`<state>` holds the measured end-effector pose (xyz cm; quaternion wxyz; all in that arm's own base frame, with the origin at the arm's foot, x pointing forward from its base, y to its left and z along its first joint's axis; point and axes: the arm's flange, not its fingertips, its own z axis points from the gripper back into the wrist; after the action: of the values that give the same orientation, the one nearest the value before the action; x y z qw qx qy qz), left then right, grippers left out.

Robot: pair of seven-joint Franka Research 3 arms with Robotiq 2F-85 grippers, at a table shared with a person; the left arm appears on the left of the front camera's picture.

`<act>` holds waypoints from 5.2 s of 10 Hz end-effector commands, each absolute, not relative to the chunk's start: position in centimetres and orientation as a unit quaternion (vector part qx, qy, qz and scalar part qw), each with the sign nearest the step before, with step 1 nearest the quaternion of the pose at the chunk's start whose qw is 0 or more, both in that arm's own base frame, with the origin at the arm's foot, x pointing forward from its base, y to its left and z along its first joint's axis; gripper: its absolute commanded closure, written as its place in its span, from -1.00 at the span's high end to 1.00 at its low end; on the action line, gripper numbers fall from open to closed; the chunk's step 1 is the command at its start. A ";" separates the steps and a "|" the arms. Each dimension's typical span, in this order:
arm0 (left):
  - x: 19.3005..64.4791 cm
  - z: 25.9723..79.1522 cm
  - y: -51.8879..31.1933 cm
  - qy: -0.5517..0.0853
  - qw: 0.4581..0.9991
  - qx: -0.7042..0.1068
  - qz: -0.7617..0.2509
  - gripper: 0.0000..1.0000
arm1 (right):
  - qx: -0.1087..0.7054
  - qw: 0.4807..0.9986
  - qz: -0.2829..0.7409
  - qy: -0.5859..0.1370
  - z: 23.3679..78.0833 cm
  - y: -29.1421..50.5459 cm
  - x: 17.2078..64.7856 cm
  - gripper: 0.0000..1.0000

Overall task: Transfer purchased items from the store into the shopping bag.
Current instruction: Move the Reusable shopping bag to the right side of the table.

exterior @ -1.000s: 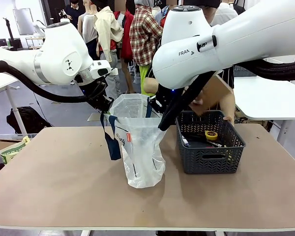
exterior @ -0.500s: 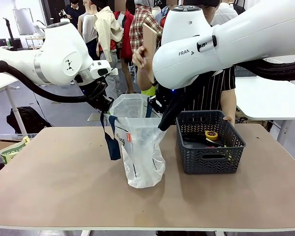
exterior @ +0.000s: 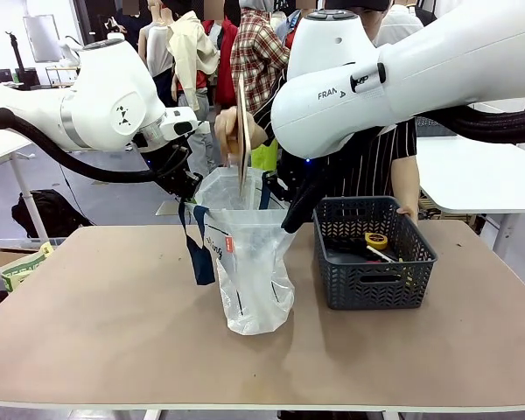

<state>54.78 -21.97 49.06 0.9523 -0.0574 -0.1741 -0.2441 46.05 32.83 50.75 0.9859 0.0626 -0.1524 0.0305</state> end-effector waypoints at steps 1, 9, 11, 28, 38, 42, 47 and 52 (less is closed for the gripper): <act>54.8 49.1 -21.9 -0.175 0.952 -0.057 -0.243 -1.00 | 0.065 0.985 0.025 -0.158 50.7 32.6 45.9 -1.00; 54.8 49.1 -21.9 -0.175 0.952 -0.057 -0.243 -1.00 | 0.065 0.985 0.025 -0.158 50.7 32.6 45.9 -1.00; 54.8 49.1 -21.9 -0.175 0.952 -0.057 -0.243 -1.00 | 0.065 0.985 0.025 -0.158 50.7 32.6 45.9 -1.00; 54.8 49.1 -21.9 -0.175 0.952 -0.057 -0.243 -1.00 | 0.065 0.985 0.025 -0.158 50.7 32.6 45.9 -1.00; 54.8 49.1 -21.9 -0.175 0.952 -0.057 -0.243 -1.00 | 0.065 0.985 0.025 -0.158 50.7 32.6 45.9 -1.00; 54.8 49.1 -21.9 -0.175 0.952 -0.057 -0.243 -1.00 | 0.065 0.985 0.025 -0.158 50.7 32.6 45.9 -1.00; 54.8 49.1 -21.9 -0.175 0.952 -0.057 -0.243 -1.00 | 0.065 0.985 0.025 -0.158 50.7 32.6 45.9 -1.00; 54.8 49.1 -21.9 -0.175 0.952 -0.057 -0.243 -1.00 | 0.065 0.985 0.025 -0.158 50.7 32.6 45.9 -1.00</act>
<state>54.78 -22.03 48.99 0.9523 -0.0575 -0.1734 -0.2446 46.05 32.83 50.73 0.9859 0.0626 -0.1522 0.0304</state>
